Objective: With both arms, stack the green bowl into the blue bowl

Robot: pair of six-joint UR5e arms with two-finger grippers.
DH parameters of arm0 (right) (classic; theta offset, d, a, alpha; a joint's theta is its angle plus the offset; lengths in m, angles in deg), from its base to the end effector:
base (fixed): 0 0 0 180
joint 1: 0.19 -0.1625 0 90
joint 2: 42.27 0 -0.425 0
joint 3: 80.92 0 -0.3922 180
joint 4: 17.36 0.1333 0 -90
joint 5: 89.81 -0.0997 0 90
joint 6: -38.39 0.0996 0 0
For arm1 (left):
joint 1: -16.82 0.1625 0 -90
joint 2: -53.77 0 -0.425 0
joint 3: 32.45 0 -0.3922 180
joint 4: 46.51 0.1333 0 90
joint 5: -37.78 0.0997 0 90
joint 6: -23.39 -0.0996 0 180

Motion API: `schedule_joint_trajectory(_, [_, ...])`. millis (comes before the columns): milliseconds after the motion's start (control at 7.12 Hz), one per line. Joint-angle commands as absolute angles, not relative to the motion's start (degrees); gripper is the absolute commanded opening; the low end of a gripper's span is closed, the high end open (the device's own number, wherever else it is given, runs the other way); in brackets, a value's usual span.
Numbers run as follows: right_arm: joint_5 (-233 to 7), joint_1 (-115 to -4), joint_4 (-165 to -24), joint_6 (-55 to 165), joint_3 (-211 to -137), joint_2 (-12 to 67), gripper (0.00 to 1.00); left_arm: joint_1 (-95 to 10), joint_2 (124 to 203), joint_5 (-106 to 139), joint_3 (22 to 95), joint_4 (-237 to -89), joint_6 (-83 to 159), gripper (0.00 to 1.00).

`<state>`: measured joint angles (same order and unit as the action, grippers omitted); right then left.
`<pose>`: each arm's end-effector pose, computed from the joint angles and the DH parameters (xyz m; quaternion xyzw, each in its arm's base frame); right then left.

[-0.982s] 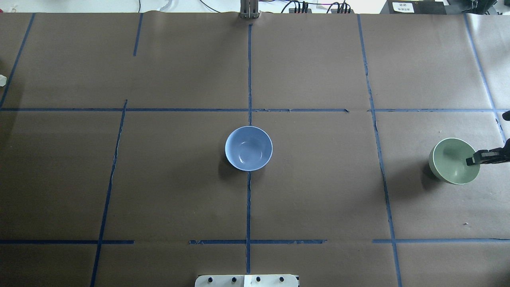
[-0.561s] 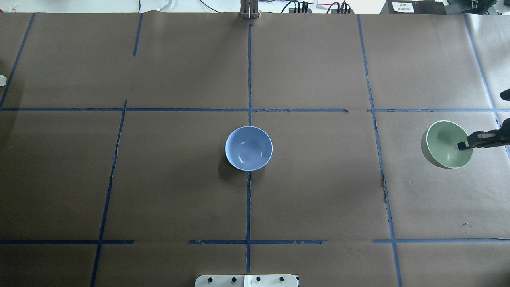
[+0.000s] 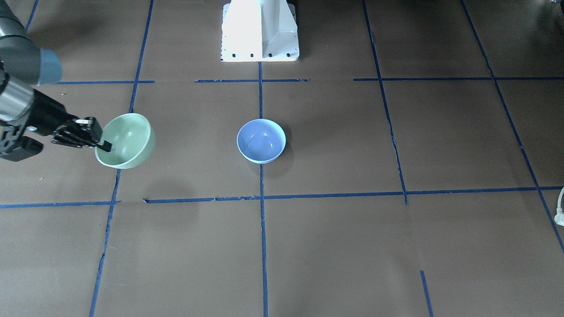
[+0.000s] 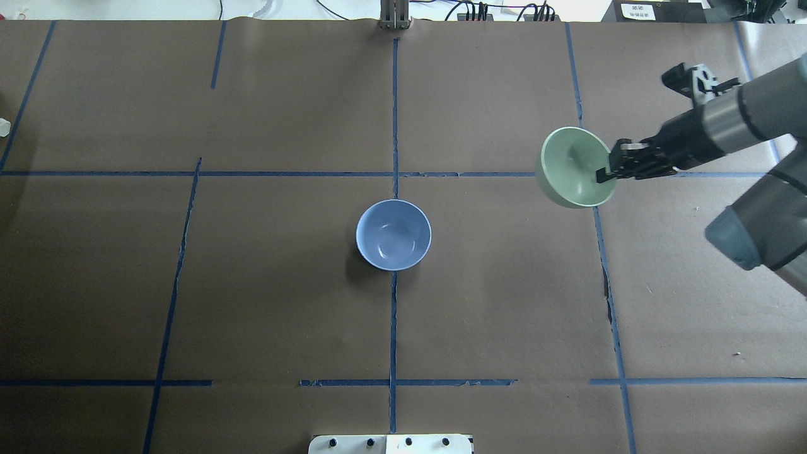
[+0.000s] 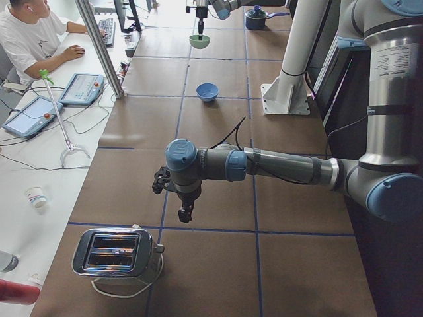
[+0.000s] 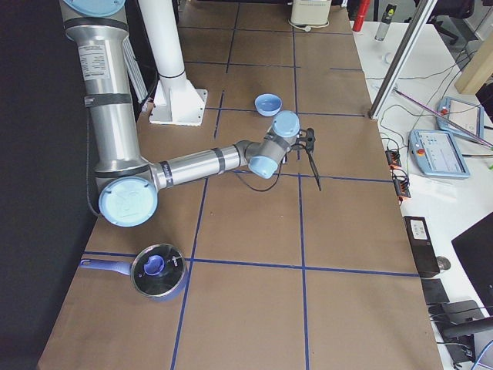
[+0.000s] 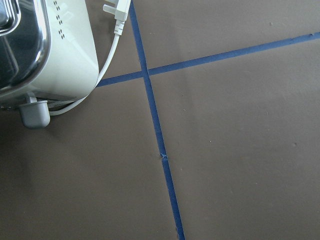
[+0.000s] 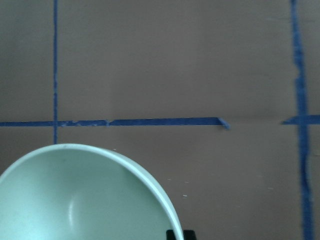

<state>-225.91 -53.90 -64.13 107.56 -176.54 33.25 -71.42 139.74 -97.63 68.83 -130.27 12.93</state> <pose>-0.2943 -0.5048 0.3811 0.0273 -0.5862 0.0245 0.8093 -0.0482 -0.4618 0.6051 0.0374 0.3842 0.1016 0.9169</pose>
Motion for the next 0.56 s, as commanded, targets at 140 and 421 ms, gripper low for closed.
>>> schedule_joint_trajectory(140, [-215.4, -42.4, -81.2, 115.0, -176.9, 17.0, 0.01, -71.4, 139.9, -97.7, 68.8, -130.3, 13.0, 1.0])
schedule_joint_trajectory(421, [-207.4, -36.3, -82.9, 116.9, -175.9, 14.5, 0.01, -71.3, 140.1, -97.7, 68.9, -130.3, 14.6, 1.0])
